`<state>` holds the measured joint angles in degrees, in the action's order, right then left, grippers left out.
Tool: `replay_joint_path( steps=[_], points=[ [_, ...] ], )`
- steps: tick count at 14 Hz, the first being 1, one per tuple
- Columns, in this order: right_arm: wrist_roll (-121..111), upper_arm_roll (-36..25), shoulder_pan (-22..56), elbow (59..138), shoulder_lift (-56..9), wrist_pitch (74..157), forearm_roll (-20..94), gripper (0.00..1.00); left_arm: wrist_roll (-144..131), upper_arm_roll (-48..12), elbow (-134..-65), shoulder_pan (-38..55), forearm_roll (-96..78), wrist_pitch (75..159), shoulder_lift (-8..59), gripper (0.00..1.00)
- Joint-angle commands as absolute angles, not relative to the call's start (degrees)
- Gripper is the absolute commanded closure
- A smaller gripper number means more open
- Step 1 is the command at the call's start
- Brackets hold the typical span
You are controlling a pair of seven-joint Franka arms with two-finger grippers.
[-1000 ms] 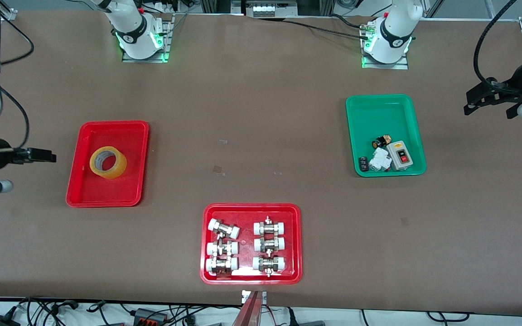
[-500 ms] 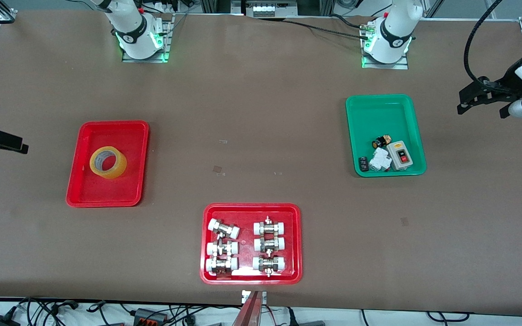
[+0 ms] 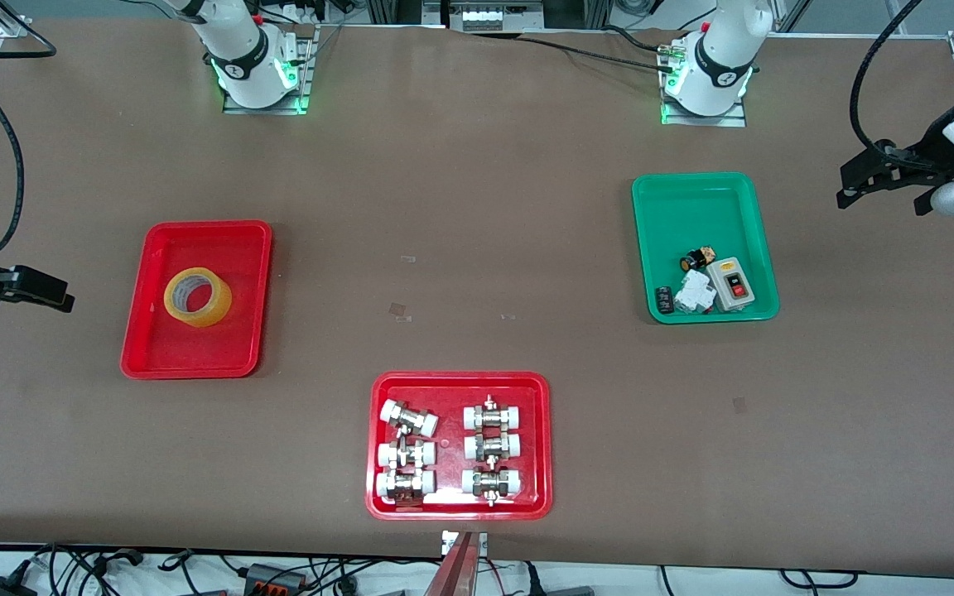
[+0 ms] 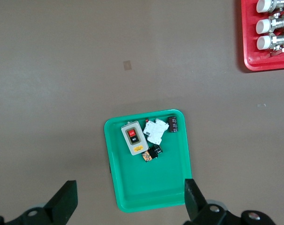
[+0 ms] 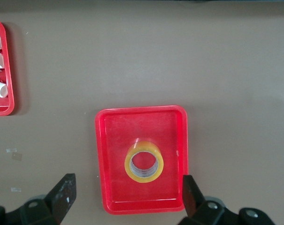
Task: Left arm passes tape to right arm into tray
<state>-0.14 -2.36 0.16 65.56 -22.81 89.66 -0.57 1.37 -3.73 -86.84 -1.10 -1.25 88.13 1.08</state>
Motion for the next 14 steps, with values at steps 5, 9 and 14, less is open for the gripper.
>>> replay_joint_path(
  steps=[5, 9, 14],
  points=[
    [-0.1, -2.7, 0.4, 86.3, -9.3, 99.9, -1.8, 0.00, 1.6, -4.0, -87.3, -1.5, -0.3, 87.5, 0.0, 0.00],
    [-0.1, -2.6, 0.4, 99.6, -1.1, 104.4, -1.8, 0.00, 1.6, -4.0, -87.3, -1.6, -0.4, 87.5, 0.0, 0.00],
    [0.7, -2.7, 0.1, 98.6, -1.4, 102.1, -1.4, 0.00, 1.6, -4.0, -87.3, -1.6, -0.4, 87.5, 0.0, 0.00]
  ],
)
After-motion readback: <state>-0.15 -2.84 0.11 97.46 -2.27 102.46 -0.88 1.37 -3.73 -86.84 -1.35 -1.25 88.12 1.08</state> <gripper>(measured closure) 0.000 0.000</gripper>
